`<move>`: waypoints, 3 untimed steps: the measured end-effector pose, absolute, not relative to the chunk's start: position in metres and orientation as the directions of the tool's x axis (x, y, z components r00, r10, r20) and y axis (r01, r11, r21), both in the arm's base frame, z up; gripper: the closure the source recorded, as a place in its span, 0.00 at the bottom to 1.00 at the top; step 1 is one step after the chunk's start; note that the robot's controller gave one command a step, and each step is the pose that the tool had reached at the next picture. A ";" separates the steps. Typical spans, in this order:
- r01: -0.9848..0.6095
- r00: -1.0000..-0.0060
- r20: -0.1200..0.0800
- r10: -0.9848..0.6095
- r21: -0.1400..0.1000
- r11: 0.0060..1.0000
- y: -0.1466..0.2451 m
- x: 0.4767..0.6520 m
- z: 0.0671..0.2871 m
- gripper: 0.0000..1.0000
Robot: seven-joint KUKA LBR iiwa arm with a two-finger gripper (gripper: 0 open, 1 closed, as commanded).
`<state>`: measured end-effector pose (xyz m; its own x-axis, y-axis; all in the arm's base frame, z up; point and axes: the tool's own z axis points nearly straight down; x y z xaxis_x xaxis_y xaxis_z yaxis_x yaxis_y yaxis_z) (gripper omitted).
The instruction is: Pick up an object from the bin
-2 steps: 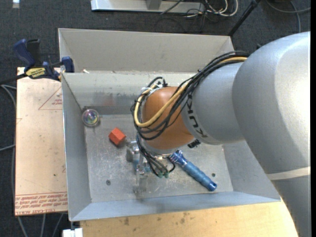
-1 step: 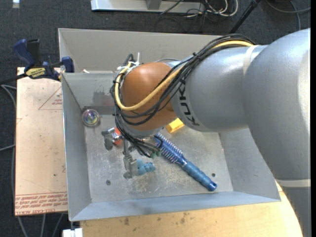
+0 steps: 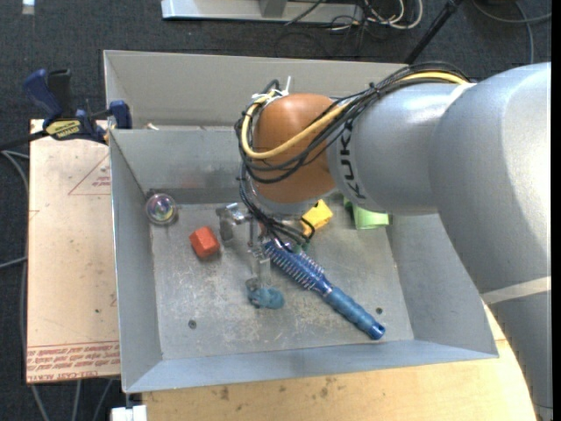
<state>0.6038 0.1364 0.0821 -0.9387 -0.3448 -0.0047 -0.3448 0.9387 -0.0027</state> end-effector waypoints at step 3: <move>-0.815 -0.579 -0.007 -0.815 -0.005 0.579 0.058 0.548 0.114 0.00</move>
Offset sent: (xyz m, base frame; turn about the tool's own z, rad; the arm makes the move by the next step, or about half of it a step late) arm -0.0992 -0.0525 0.0139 -0.3130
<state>0.5475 0.0575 0.1142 -0.5790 -0.8153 -0.0075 -0.8153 0.5790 -0.0049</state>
